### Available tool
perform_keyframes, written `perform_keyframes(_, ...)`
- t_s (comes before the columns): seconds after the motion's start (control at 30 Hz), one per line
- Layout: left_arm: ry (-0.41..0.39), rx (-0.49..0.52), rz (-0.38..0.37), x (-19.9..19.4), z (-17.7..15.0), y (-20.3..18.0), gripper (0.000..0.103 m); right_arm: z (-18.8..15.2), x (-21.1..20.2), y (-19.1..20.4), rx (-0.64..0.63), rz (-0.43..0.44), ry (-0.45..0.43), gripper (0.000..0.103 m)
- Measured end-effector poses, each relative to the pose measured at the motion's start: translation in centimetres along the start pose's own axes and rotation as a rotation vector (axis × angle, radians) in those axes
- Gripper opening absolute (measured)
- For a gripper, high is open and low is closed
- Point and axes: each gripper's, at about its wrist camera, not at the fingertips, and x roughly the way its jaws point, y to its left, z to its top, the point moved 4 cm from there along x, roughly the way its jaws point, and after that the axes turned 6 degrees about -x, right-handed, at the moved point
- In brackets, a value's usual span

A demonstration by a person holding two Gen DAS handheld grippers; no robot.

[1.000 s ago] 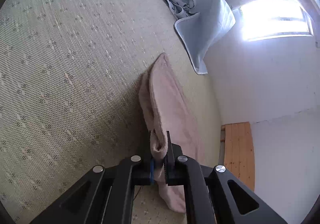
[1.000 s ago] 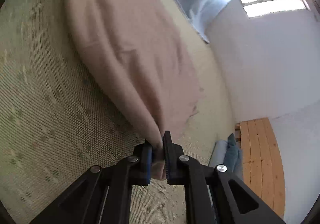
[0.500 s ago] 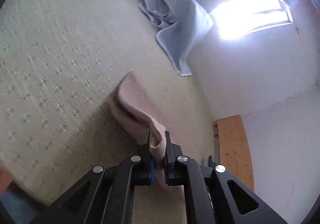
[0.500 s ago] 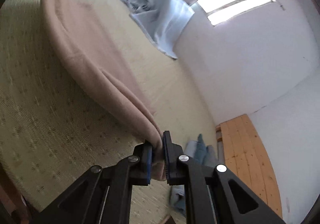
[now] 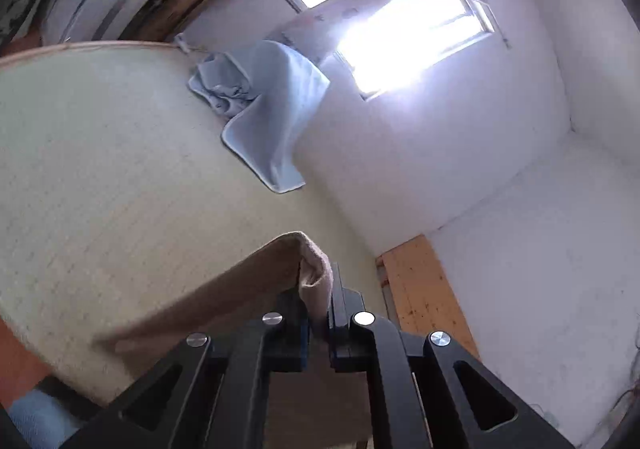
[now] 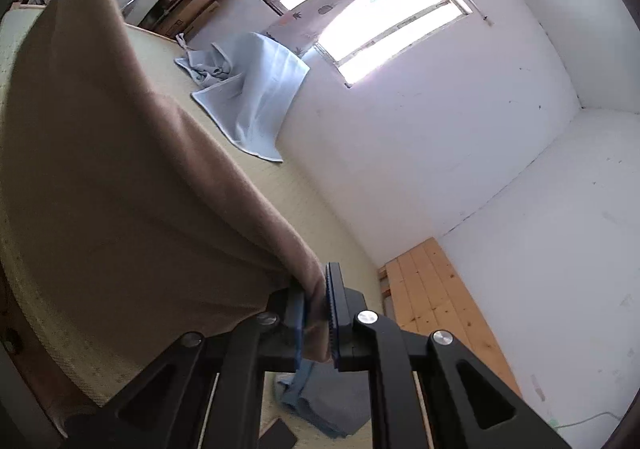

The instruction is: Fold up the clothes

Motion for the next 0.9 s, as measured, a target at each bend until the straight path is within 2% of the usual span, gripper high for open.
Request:
perform_keyframes(0.1, 0.02, 0.012, 0.041, 3.5, 2.3, 0.9, 0.005, 0.3, 2.8, -0.8, 0.036, 0.054, 0.018, 0.008)
perform_keyframes(0.2, 0.063, -0.012, 0.126, 10.4, 5.4, 7.2, 0.005, 0.1, 7.4, 0.6, 0.045, 0.13, 0.059, 0.008)
perform_keyframes(0.3, 0.117, -0.014, 0.244, 17.6, 6.0, 12.0, 0.005, -0.3, 12.9, 2.9, 0.027, 0.211, 0.112, 0.008)
perform_keyframes(0.47, 0.211, -0.013, 0.417, 26.8, 5.9, 18.2, 0.005, -1.5, 23.1, 8.9, -0.043, 0.373, 0.231, 0.008)
perform_keyframes(0.57, 0.236, 0.004, 0.481, 30.5, 6.6, 20.5, 0.005, -2.1, 27.0, 10.8, -0.047, 0.447, 0.29, 0.009)
perform_keyframes(0.7, 0.264, 0.002, 0.517, 34.3, 6.8, 21.8, 0.005, -3.0, 30.4, 11.6, 0.008, 0.523, 0.358, 0.009)
perform_keyframes(0.73, 0.273, 0.003, 0.526, 35.3, 6.9, 22.1, 0.005, -3.1, 31.4, 11.7, 0.027, 0.541, 0.372, 0.012)
perform_keyframes(0.8, 0.293, 0.004, 0.551, 35.3, 5.8, 23.0, 0.006, -3.3, 35.4, 12.8, 0.074, 0.558, 0.41, 0.024)
perform_keyframes(0.87, 0.31, 0.003, 0.563, 36.2, 5.7, 23.7, 0.006, -3.8, 36.7, 12.1, 0.141, 0.533, 0.446, 0.048)
perform_keyframes(0.9, 0.317, -0.005, 0.562, 36.3, 5.7, 24.0, 0.006, -4.1, 37.1, 11.5, 0.181, 0.512, 0.462, 0.049)
